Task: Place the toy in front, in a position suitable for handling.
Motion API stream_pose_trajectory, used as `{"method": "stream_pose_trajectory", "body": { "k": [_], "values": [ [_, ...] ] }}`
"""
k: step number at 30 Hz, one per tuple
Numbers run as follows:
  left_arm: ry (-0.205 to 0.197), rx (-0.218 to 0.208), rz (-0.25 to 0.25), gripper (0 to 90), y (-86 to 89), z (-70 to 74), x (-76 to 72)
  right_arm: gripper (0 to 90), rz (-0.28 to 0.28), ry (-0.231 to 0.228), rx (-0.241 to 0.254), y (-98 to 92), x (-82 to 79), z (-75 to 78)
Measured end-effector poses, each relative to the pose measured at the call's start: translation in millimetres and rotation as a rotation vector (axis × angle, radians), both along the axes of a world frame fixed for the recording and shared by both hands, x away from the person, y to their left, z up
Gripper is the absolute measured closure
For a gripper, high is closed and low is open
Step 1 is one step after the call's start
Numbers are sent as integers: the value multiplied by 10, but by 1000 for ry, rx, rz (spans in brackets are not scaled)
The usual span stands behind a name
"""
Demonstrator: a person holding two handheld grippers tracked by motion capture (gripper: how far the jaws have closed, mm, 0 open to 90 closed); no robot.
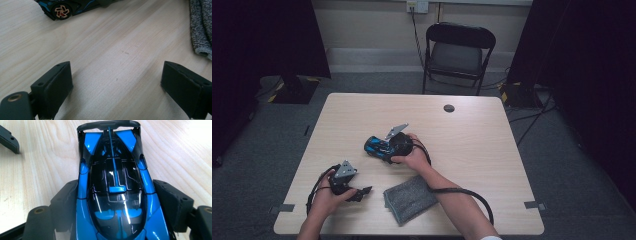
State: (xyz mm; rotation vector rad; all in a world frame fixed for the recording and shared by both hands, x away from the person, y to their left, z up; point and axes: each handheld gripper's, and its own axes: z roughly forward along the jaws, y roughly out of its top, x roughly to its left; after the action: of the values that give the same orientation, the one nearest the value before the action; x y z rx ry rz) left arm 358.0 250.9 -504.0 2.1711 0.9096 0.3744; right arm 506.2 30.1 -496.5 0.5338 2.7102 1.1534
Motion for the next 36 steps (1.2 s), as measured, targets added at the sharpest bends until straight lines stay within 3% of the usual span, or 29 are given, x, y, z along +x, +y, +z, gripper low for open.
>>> {"method": "stream_pose_trajectory", "body": {
  "k": [8,24,28,31,36],
  "values": [
    [-1,0,0,97,0,0,0,244,3,4,-2,-39,14,32],
    [1,-2,1,96,-1,-1,0,233,-20,19,6,-91,5,-45],
    [0,-1,0,96,0,0,1,194,-33,32,41,-82,15,-20],
    [0,-1,0,96,-1,0,1,167,-30,14,26,-57,19,6],
    [0,-1,0,96,-1,0,1,167,-25,22,18,-30,29,-41]
  ]
}}
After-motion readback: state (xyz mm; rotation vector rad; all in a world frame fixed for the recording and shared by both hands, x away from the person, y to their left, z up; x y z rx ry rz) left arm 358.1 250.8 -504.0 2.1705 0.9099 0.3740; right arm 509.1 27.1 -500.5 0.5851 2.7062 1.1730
